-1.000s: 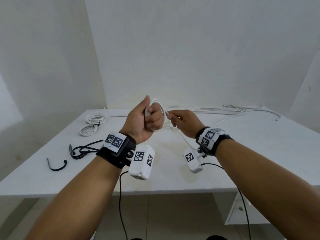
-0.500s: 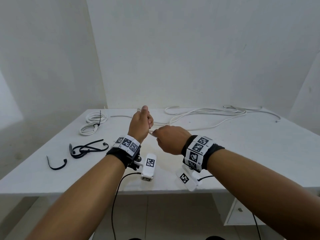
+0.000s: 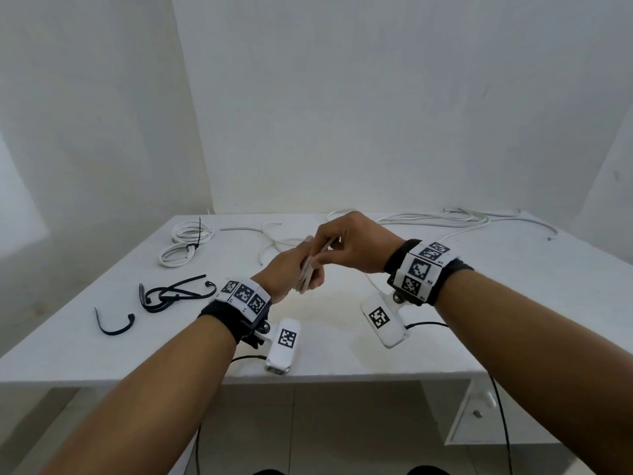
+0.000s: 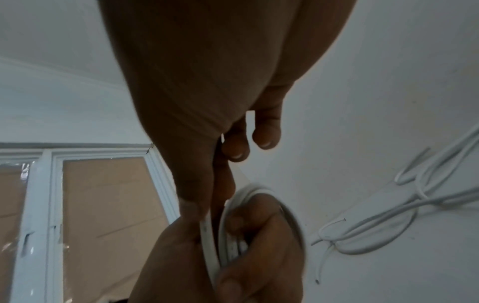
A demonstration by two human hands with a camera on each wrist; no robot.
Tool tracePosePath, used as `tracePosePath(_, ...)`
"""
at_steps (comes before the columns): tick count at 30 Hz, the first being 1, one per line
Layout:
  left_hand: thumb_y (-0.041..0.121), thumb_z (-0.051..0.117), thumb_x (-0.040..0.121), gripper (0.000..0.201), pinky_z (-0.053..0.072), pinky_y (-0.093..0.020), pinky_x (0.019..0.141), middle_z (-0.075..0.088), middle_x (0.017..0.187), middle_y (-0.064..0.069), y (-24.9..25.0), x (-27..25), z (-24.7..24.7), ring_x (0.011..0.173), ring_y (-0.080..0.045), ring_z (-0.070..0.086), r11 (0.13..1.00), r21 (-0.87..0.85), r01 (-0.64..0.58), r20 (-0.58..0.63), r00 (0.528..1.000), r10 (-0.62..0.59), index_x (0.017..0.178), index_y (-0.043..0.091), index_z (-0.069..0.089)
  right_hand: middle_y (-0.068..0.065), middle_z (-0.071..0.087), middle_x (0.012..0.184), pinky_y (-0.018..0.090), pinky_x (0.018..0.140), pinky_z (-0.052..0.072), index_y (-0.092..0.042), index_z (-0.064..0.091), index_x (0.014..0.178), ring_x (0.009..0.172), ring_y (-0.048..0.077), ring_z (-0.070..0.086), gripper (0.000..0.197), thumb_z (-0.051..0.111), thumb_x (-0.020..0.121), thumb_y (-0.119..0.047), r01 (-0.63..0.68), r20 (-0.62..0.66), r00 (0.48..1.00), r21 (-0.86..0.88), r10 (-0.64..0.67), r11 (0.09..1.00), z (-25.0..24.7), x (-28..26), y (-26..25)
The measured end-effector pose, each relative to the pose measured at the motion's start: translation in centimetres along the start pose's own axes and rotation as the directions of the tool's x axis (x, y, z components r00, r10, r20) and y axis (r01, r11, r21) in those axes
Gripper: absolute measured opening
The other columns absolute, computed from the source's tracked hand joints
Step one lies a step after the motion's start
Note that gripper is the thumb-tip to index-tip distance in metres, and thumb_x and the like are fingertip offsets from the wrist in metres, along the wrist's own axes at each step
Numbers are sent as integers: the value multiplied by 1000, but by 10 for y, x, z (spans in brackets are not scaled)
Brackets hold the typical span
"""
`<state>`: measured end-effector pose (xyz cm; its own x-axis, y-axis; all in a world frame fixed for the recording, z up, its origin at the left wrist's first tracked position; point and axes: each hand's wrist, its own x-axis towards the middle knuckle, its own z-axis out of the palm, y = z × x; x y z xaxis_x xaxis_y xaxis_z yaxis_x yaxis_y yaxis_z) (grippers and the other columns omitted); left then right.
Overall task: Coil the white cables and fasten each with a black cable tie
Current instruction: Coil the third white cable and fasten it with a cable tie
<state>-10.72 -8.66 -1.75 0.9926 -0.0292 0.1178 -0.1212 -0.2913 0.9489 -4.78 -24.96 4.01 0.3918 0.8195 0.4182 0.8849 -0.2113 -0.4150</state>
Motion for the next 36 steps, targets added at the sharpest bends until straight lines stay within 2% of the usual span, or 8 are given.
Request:
tracePosePath(4,70,6,95,80,29,-31,51,34,47,-5,12,-1,5,43,-22,47,988,-148,-32,119,992,50,69,3,43,-23,65,64,9,59,38,-20,73,76,58,2,55,11,81,80,-13,46,-76,996,139,-36,989,-1,1,-7)
tracePosePath(7,89,19,72,78,19,-22,43,28,51,-1,24,-6,7,39,-13,25,954,-300,6,154,987,42,65,13,38,-13,69,67,9,56,36,-11,75,79,51,1,52,9,82,79,-16,53,-171,985,181,-22,982,-8,4,-9)
tracePosePath(12,63,31,92,54,15,-15,39,14,58,-1,32,-10,4,40,-7,13,954,-291,-69,145,983,115,72,13,26,-2,58,91,20,57,42,-17,71,76,67,3,53,9,76,82,-12,157,-300,948,143,-108,977,-5,3,1)
tracePosePath(17,64,27,93,52,14,-13,38,19,45,6,40,-17,8,36,-6,14,952,-303,-34,162,983,87,66,20,23,-2,68,90,21,70,51,-7,74,82,78,5,64,5,73,87,-8,173,-404,912,234,-66,957,5,-8,6)
tracePosePath(24,64,23,98,62,5,-32,48,19,39,5,40,-13,12,35,-10,15,915,-404,6,111,993,42,56,18,27,-2,75,108,28,89,54,-17,71,120,101,12,70,28,62,94,-12,129,-405,914,248,-18,960,19,-26,15)
tracePosePath(29,63,19,99,65,20,-31,51,19,39,1,38,-12,16,35,-17,32,922,-384,38,50,999,-20,53,18,27,-7,76,104,43,86,55,-44,66,115,95,31,70,40,61,94,-11,47,-342,938,296,60,954,16,-26,16)
tracePosePath(33,65,29,97,68,38,-31,56,24,44,-3,44,-3,20,44,-27,58,967,-249,53,-123,989,-86,51,16,33,-14,74,99,32,84,55,-26,70,120,91,12,71,35,61,94,-5,13,-445,890,239,97,971,27,-23,23)
tracePosePath(36,66,37,95,67,44,-34,63,40,45,-3,47,4,17,50,-26,60,997,-42,66,-347,935,-76,56,13,45,-3,76,93,29,76,56,-18,72,119,82,13,71,30,61,94,-5,32,-546,834,193,80,981,38,-18,25)
